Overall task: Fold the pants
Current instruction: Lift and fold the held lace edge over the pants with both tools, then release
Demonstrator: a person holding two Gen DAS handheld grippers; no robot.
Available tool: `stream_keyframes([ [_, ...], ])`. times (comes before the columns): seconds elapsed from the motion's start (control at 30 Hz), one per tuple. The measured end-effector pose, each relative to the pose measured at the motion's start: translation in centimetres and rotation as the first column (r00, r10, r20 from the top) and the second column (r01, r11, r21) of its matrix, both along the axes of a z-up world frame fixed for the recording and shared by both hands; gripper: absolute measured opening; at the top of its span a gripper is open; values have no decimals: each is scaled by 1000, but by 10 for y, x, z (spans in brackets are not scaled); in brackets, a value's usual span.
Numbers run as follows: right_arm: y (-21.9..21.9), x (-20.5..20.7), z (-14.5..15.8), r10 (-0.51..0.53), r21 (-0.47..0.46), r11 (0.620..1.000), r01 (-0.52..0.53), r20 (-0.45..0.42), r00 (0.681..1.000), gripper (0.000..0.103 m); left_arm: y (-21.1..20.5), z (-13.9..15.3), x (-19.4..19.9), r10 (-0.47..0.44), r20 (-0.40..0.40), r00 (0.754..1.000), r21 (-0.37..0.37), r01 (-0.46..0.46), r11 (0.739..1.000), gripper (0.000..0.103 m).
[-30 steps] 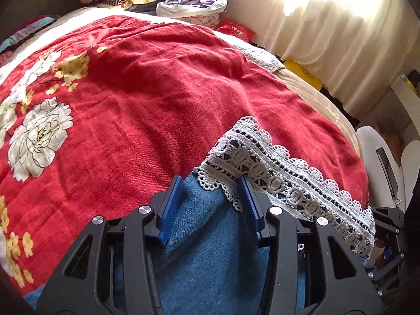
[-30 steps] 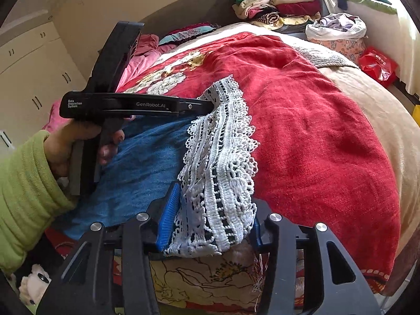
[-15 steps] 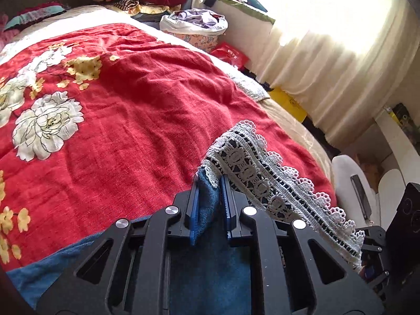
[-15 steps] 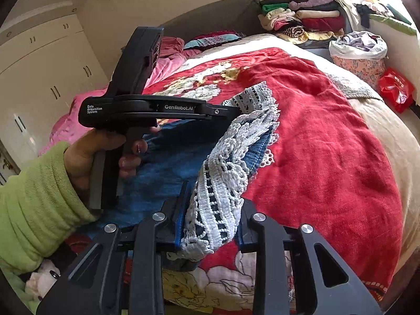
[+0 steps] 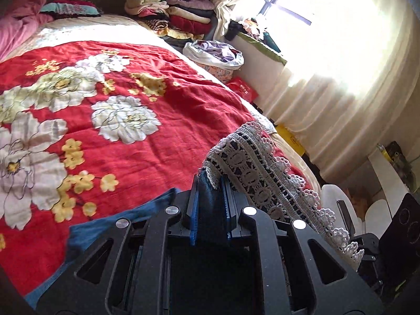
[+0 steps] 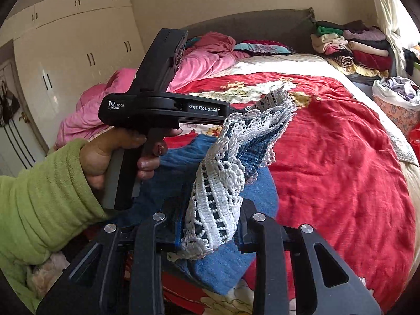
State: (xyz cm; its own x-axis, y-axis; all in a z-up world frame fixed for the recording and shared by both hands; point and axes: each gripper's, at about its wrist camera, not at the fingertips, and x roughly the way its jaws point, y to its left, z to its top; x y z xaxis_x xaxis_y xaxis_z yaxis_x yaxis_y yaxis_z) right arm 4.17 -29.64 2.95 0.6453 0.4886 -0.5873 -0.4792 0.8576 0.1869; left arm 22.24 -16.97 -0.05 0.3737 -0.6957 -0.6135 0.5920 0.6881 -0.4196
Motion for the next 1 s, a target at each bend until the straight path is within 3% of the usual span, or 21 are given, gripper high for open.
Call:
stream_keyframes([
  [0.13,35,3,-10,60,-54,997,-61,-31,998,26,38,-14,2,99,-40,994,22,-99,995,13],
  [0.2,53,2,-16,88,-87,992,-91,-35,995,26,69,-12,-1,161,-56,985,-13,-162,987,17],
  [0.27,74,-2,-23,133,-139,981,-137,-34,991,26,95,-8,-4,223,-77,972,-42,-226,973,27],
  [0.43,125,-13,-54,213,-285,933,-221,-59,975,27,151,3,-20,334,-101,937,-118,-344,932,40],
  [0.63,160,-33,-70,249,-429,876,-223,4,969,34,152,-17,-27,327,-141,935,-97,-341,935,48],
  [0.83,157,-38,-65,232,-404,889,-215,-6,973,37,136,-32,-12,265,-205,942,-72,-285,956,63],
  [0.93,146,-31,-64,226,-378,900,-218,-23,974,41,126,-43,-1,256,-241,936,-41,-274,961,63],
  [1.0,143,-32,-63,221,-363,906,-217,-30,975,42,120,-48,3,257,-251,933,-23,-271,962,55],
])
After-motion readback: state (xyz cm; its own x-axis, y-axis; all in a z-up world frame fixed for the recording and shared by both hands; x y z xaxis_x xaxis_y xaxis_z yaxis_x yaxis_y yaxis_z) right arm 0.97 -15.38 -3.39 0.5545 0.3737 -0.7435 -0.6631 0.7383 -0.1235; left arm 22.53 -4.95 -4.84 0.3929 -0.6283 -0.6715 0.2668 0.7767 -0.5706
